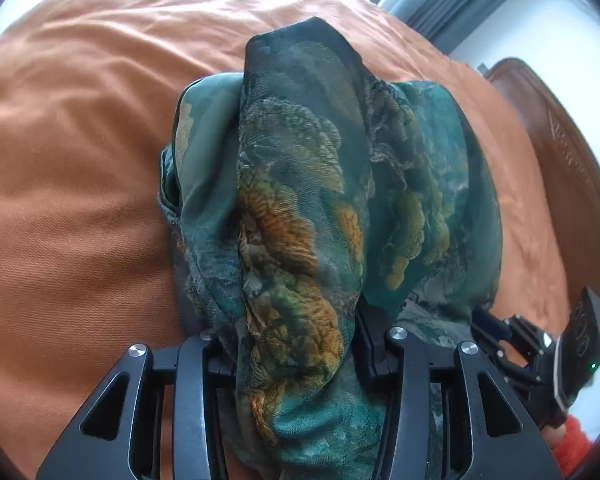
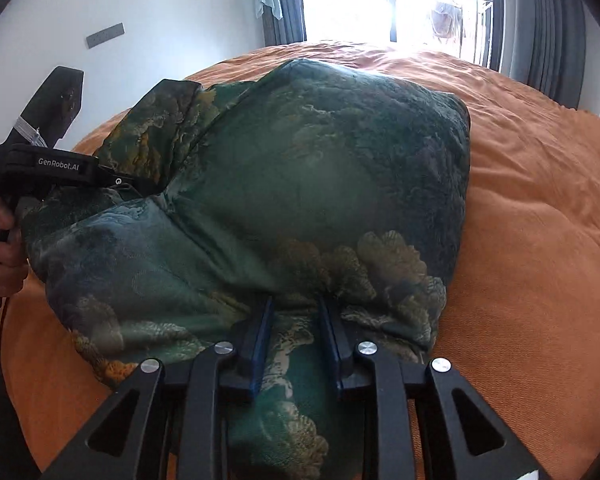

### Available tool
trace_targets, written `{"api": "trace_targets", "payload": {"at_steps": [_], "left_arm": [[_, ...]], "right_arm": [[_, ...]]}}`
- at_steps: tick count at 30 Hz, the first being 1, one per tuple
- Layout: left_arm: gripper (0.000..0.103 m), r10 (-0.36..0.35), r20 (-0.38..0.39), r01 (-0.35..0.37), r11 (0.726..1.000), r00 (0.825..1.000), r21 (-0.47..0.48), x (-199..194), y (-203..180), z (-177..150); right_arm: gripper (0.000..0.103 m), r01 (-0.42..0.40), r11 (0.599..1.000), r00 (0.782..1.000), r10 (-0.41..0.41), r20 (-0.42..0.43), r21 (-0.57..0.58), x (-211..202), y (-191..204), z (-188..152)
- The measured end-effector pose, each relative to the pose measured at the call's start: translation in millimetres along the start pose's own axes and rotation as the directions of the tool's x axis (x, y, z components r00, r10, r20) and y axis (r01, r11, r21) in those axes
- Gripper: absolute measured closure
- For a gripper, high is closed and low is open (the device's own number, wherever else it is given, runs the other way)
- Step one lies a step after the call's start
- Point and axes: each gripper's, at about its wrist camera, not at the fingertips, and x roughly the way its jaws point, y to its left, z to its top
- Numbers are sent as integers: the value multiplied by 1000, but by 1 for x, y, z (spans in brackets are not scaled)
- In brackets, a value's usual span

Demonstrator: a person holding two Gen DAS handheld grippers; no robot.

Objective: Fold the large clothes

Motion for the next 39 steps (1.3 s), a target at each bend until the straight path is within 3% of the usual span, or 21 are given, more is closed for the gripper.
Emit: {"api": "trace_targets", "payload": {"at_steps": [3, 6, 10, 14, 17, 19, 20, 24, 27, 31, 36, 39], "left_arm": [[55, -34, -8, 34, 999, 999, -15, -8, -2, 4], [49, -74, -1, 74, 997, 997, -21, -24, -4, 7], [40, -69, 21, 69, 998, 997, -2, -44, -5, 4], [37, -37, 52, 36, 999, 998, 18, -54, 4, -8], [38, -4, 40, 4, 1000, 999, 8, -42, 8, -7], [39, 40, 15, -40, 999, 999, -13, -28, 10, -8], [39, 54, 0, -54, 998, 999, -18, -20, 12, -9], [34, 22, -27, -24, 998, 999, -62, 0, 22, -7], [33, 32, -25, -33, 999, 999, -33, -3, 18, -7], [33, 50, -7, -50, 999, 999, -13, -8, 18, -9], [33, 39, -5, -40, 999, 999, -22, -7, 19, -9], [32, 44, 1, -44, 999, 999, -21, -7, 19, -12]], "right_arm": [[79, -29, 1000, 998, 30, -47, 10, -6, -4, 9], [77, -78, 996, 992, 81, -95, 34, -27, -14, 41], [77, -102, 990, 995, 102, 4, 101, -53, -27, 103], [77, -129, 986, 992, 129, 2, 104, -12, -22, 165], [77, -115, 986, 988, 126, -88, 125, 50, -12, 180], [78, -72, 986, 968, 106, -228, 151, 101, -9, 171], [80, -57, 986, 962, 95, -255, 154, 116, -11, 166], [80, -58, 982, 970, 98, -221, 179, 116, -16, 159], [79, -78, 982, 982, 105, -159, 171, 83, -18, 149], [78, -135, 988, 988, 140, -64, 77, 7, -9, 120], [77, -154, 988, 988, 154, 29, -3, -86, 6, 43], [77, -130, 990, 991, 130, 7, 52, -93, 8, -5]]}}
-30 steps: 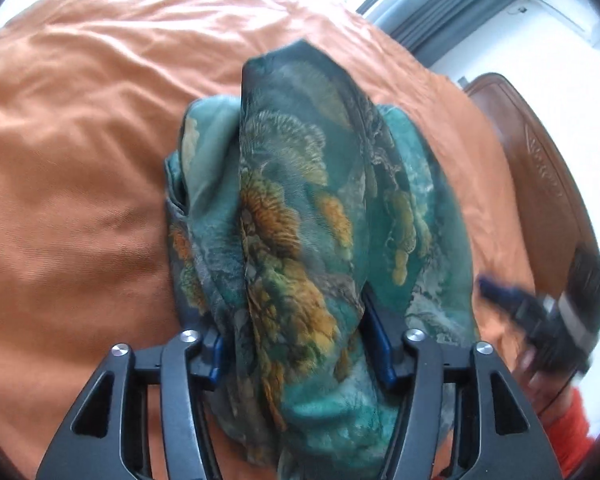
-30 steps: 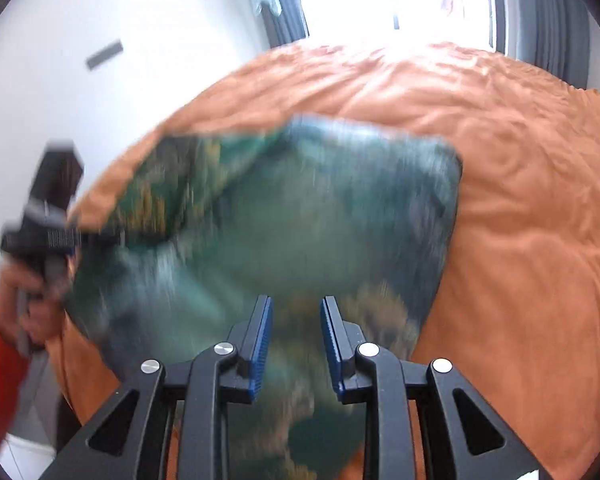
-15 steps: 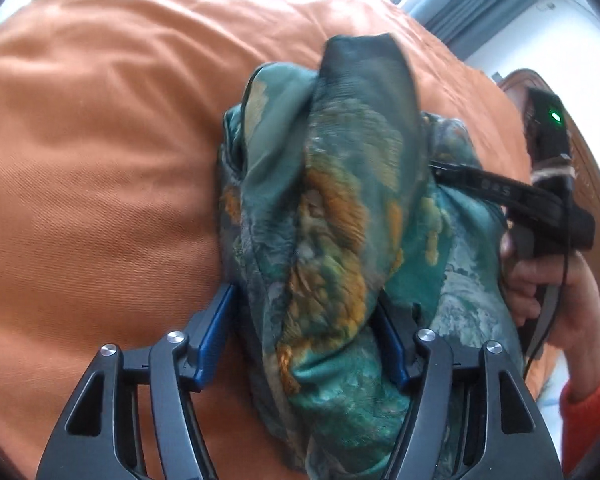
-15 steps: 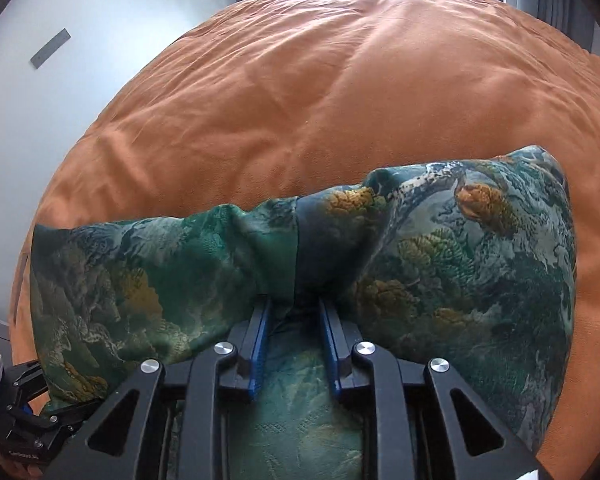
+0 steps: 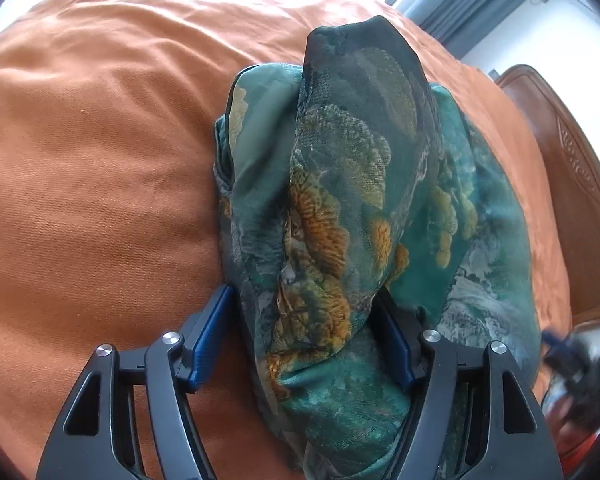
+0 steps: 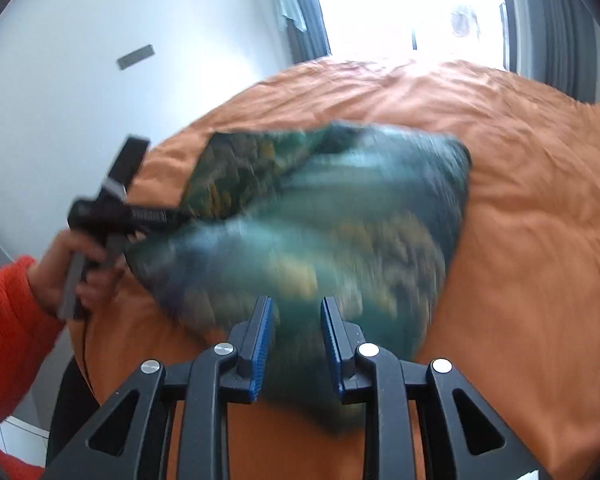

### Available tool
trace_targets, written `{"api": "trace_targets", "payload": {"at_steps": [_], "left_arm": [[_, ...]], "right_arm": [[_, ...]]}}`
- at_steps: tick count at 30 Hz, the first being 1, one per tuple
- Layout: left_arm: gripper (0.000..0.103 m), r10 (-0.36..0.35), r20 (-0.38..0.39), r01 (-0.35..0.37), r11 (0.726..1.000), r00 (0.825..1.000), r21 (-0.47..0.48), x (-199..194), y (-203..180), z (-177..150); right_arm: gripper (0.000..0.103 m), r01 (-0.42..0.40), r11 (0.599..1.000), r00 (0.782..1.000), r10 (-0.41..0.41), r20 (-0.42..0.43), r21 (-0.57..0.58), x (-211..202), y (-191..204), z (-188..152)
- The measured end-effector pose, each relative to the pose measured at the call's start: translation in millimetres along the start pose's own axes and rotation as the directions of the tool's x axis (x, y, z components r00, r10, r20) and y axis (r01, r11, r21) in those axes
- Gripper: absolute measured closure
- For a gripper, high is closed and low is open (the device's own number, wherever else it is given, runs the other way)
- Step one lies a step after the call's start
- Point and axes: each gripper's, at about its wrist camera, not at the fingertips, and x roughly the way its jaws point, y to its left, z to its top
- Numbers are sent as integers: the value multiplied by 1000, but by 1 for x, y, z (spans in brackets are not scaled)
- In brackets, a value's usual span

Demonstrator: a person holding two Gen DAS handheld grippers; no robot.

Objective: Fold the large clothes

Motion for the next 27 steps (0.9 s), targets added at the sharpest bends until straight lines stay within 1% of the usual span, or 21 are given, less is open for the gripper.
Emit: {"api": "trace_targets", "payload": {"at_steps": [2, 3, 4, 6, 8, 10, 11, 12, 13, 14, 15, 16, 17, 18, 19, 21, 22, 25, 26, 27], "left_arm": [[29, 4, -1, -4, 1000, 1000, 11, 5, -1, -5], [29, 18, -1, -18, 1000, 1000, 19, 6, -3, -6], [28, 39, 0, -39, 999, 999, 23, 8, -5, -6], [28, 66, 9, -66, 998, 998, 9, 7, -7, -6], [28, 83, 11, -83, 997, 997, 3, 5, -11, -7], [28, 98, 32, -98, 995, 995, 7, -3, -16, -9], [26, 107, 54, -108, 994, 993, 13, -10, -22, -11], [24, 129, 88, -131, 991, 988, 21, -22, -29, -13], [18, 155, 122, -159, 987, 980, 20, -35, -35, -16], [12, 191, 157, -195, 981, 969, 13, -49, -41, -20], [9, 222, 190, -227, 974, 956, 6, -61, -46, -26], [6, 246, 230, -254, 967, 941, 4, -76, -54, -33], [5, 261, 261, -272, 962, 929, 9, -88, -61, -40], [4, 278, 295, -296, 955, 914, 18, -100, -69, -48], [4, 289, 318, -314, 949, 903, 27, -109, -75, -55], [3, 320, 357, -356, 934, 877, 38, -120, -84, -63], [3, 345, 375, -387, 921, 860, 40, -125, -90, -69], [3, 407, 416, -464, 885, 813, 42, -136, -100, -80], [3, 413, 426, -474, 879, 805, 43, -139, -102, -81], [3, 415, 432, -480, 876, 800, 46, -141, -104, -83]], "right_arm": [[78, 0, 996, 999, 4, -50, 87, 26, -8, -16], [78, -6, 993, 998, 13, -65, 120, 39, -13, -20], [79, 0, 993, 998, 8, -67, 115, 51, -14, -22], [79, 13, 994, 998, -7, -55, 108, 59, -14, -20], [79, 13, 992, 998, -6, -57, 123, 55, -12, -17], [79, 28, 995, 999, -24, -43, 98, 44, -8, -17], [77, 40, 995, 999, -39, -18, 92, 35, -6, -17], [72, 51, 995, 998, -53, 20, 83, 20, -1, -19], [64, 68, 996, 995, -72, 71, 63, -1, 7, -22], [36, 83, 995, 991, -87, 106, 47, -21, 14, -30], [13, 97, 995, 985, -101, 141, 35, -38, 18, -36], [10, 116, 993, 974, -119, 191, 26, -57, 22, -46], [10, 136, 990, 964, -137, 227, 22, -71, 23, -55], [10, 165, 986, 956, -164, 245, 16, -82, 24, -65], [10, 198, 980, 950, -195, 242, 11, -89, 23, -73], [10, 259, 966, 945, -256, 205, 11, -93, 20, -88], [10, 282, 959, 943, -281, 178, 16, -93, 16, -95], [10, 314, 948, 943, -317, 96, 46, -90, 4, -112], [10, 323, 945, 942, -326, 72, 59, -91, 0, -116], [10, 332, 941, 940, -336, 58, 72, -92, -4, -119]]}}
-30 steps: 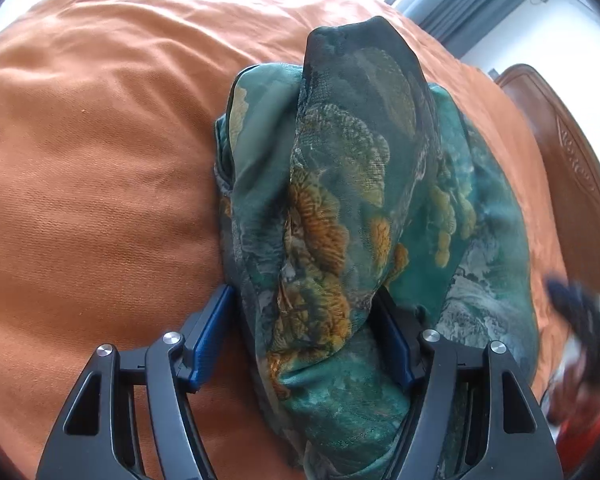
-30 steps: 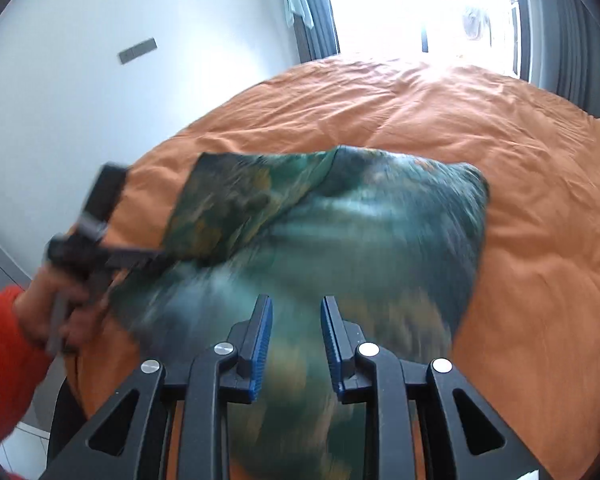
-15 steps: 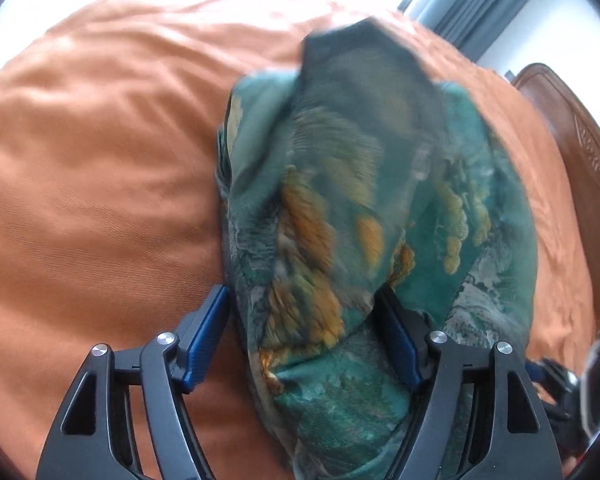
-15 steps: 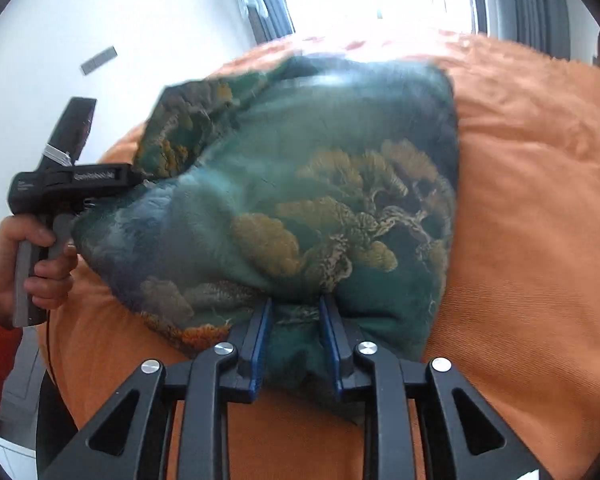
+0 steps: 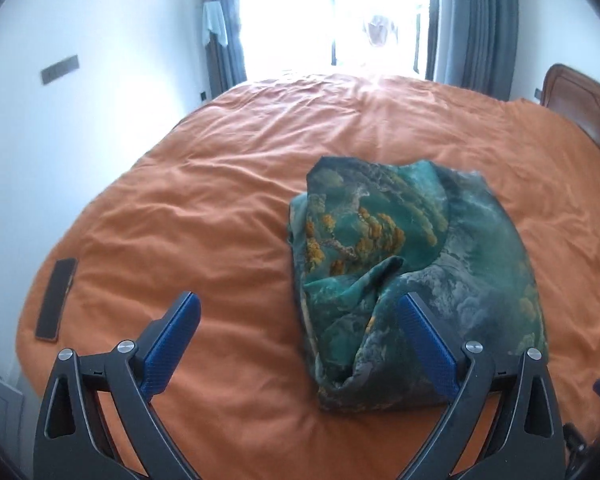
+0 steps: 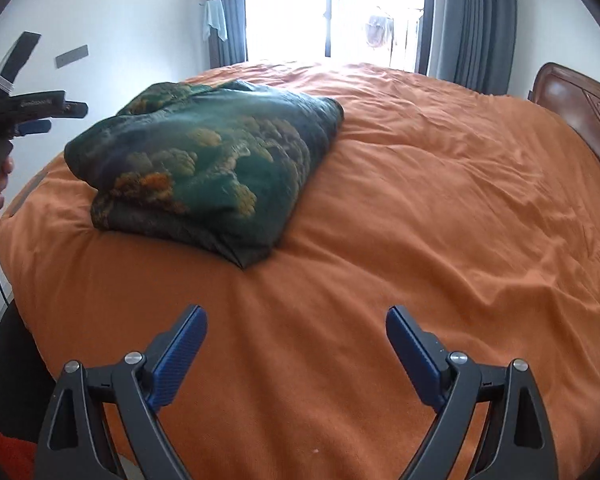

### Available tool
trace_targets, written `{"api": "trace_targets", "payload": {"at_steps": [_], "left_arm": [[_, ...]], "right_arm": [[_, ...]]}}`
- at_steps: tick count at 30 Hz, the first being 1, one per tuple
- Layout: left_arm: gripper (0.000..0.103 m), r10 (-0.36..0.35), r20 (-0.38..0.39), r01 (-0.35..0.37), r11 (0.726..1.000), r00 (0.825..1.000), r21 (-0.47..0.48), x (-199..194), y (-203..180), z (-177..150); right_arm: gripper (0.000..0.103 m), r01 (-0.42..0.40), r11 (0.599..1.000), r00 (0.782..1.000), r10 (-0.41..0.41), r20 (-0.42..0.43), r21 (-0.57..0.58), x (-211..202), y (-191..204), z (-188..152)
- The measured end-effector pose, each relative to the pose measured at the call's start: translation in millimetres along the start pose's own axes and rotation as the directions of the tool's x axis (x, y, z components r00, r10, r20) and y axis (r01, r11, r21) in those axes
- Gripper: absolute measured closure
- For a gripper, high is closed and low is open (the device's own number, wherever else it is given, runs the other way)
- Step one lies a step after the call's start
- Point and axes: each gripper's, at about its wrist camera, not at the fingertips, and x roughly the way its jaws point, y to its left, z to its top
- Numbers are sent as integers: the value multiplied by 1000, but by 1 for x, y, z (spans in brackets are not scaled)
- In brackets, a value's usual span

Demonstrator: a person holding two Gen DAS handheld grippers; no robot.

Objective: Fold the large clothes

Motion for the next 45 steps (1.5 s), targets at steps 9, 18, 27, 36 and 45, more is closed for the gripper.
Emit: {"api": "trace_targets", "payload": {"at_steps": [9, 18, 27, 36, 45], "left_arm": [[3, 29, 13, -29, 999, 999, 27, -2, -10, 2], [3, -171, -54, 169, 985, 984, -42, 13, 27, 0], [3, -541, -164, 470, 818, 825, -332, 103, 45, 20], [0, -605, -331, 481, 787, 724, -388, 189, 17, -10], [25, -534, -383, 444, 844, 754, -302, 190, -3, -4]], "right_arm": [[10, 42, 999, 999, -42, -3, 19, 1, -9, -6], [10, -39, 999, 999, 39, 26, 17, -9, -3, -5], [10, -296, 927, 955, 287, 70, 230, 12, -50, 49], [10, -463, 798, 863, 504, -6, 386, 147, -70, 112], [35, -405, 885, 894, 436, -105, 228, 186, 0, 144]]}}
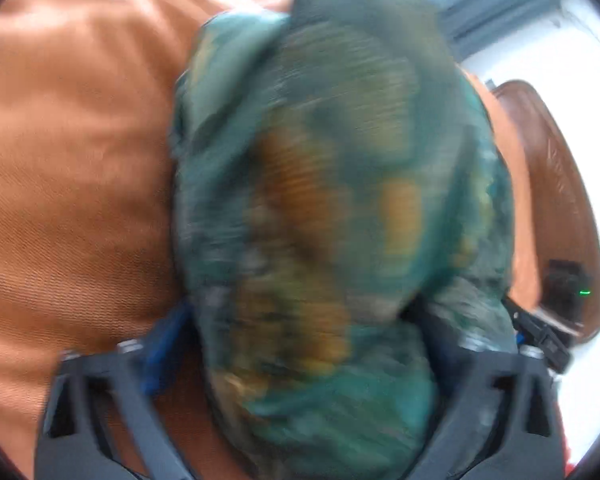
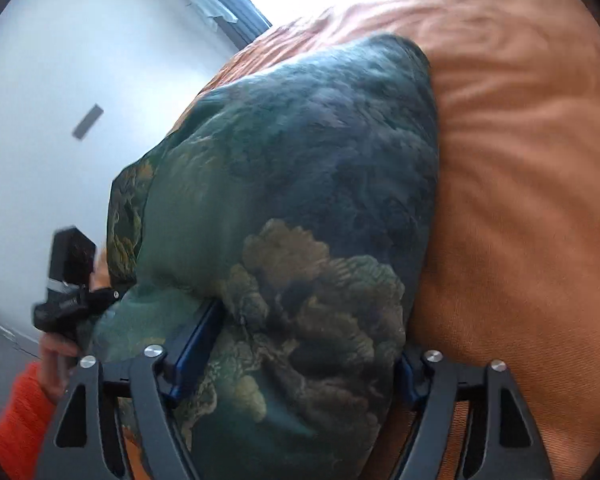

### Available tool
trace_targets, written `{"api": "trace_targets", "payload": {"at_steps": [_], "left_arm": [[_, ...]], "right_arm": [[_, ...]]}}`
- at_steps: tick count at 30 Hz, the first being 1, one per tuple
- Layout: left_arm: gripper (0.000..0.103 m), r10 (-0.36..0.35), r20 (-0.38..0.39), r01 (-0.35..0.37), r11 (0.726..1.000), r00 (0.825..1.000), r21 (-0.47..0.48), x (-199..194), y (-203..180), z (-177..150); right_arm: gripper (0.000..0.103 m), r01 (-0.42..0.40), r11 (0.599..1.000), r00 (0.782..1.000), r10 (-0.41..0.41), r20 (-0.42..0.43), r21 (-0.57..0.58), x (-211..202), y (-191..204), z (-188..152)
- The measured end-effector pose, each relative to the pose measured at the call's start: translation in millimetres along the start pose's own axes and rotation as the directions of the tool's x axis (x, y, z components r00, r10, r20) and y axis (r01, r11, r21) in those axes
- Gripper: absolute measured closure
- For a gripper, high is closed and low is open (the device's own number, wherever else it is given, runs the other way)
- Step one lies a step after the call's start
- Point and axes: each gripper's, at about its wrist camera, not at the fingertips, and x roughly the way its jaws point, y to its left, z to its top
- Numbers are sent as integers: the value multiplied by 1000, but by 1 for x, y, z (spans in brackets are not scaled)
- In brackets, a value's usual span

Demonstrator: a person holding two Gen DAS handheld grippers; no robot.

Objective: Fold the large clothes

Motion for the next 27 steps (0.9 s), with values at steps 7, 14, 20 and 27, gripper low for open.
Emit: {"api": "trace_targets", "payload": {"at_steps": [7, 14, 20, 27], "left_arm": [[53, 161, 162, -189, 967, 974, 171, -49, -73, -28], [54, 87, 325, -163, 963, 942, 214, -88, -131, -4], [49, 66, 370, -155, 964, 927, 216, -52, -165, 62], [20, 92, 282, -149, 971, 955, 188, 36, -143, 65]], "right_arm": [[45, 190, 933, 968, -127, 214, -306, -51, 80, -28], [45, 219, 918, 919, -79, 387, -332, -105, 96, -6], [45, 127, 967, 926, -36, 375, -223, -94, 37, 65], [22, -58, 974, 996, 41, 81, 218, -13, -99, 71]]}}
